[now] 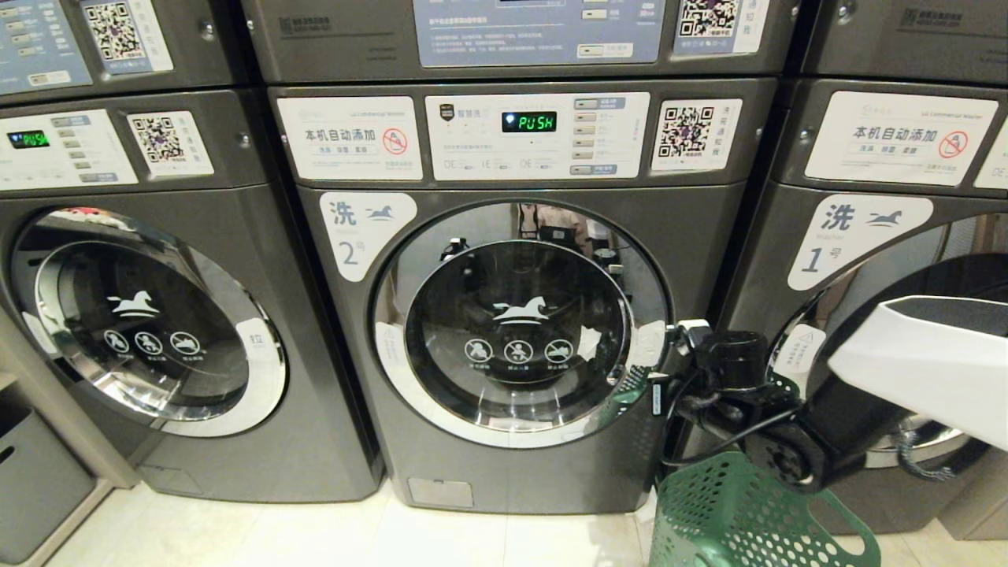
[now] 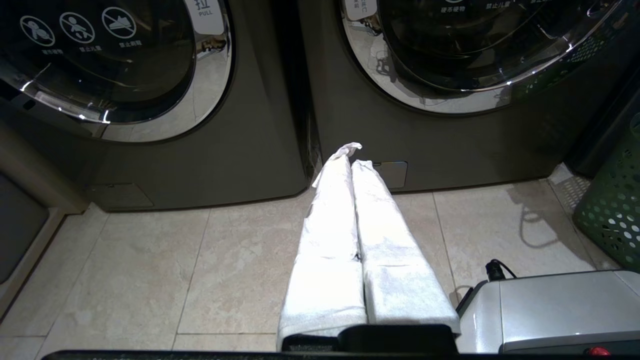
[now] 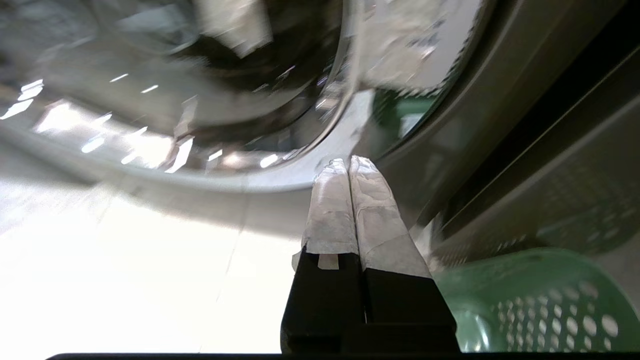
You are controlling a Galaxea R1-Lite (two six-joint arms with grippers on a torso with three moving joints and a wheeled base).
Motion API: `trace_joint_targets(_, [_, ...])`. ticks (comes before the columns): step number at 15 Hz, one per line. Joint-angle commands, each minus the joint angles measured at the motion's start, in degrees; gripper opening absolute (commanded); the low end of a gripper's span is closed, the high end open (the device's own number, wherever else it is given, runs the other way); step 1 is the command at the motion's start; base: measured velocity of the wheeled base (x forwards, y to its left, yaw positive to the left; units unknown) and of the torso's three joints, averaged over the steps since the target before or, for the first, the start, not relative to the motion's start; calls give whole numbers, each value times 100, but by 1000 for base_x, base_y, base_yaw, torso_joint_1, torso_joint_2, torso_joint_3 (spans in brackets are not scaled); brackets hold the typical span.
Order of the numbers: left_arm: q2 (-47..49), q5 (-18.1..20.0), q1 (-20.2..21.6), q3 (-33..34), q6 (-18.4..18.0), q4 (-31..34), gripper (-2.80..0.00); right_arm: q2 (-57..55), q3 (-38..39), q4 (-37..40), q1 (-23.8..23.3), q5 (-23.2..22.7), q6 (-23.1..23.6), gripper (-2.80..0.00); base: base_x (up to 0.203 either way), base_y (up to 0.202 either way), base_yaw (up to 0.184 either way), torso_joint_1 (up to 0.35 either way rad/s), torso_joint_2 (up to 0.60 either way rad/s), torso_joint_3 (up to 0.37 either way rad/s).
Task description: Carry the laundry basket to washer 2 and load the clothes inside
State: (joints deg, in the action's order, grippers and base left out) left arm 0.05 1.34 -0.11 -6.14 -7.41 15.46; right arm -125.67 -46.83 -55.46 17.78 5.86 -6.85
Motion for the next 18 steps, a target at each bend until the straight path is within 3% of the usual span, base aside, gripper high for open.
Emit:
trace_joint_targets(1, [-5,-2,-7,-1,-6,19,-280,1319,673,-6,176,-102,-8,-280,0,0,0,0,0,0])
trace_joint_targets(3, [-5,-11,-7,-1,30,19,-280,2225,973,38,348,-406,-93,-280,0,0,0,0,0,0])
trace_joint_targets(5, [-5,-20,-7,17,196,-8,-280,2941,1010,39,463,-1265,-531,-280,0,0,0,0,0,0])
trace_joint_targets(6, [-5,-29,-14,17,237,-8,-280,3127,960,-24,497,-1473,-671,-280,0,0,0,0,0,0])
trace_joint_targets(8, [-2,-37,-7,17,240,-5,-280,3305,652,-92,523,-1426,-446,-280,0,0,0,0,0,0])
trace_joint_targets(10, [4,-46,2,8,191,4,-280,3330,179,-71,538,-1411,418,-280,0,0,0,0,0,0])
trace_joint_targets(12, [-5,-46,2,17,159,-14,-280,3264,-582,403,547,-1439,783,-280,0,0,0,0,0,0])
trace_joint_targets(18, [-5,-55,2,17,196,-16,-280,1898,-2864,998,575,-1404,760,-280,0,0,0,0,0,0])
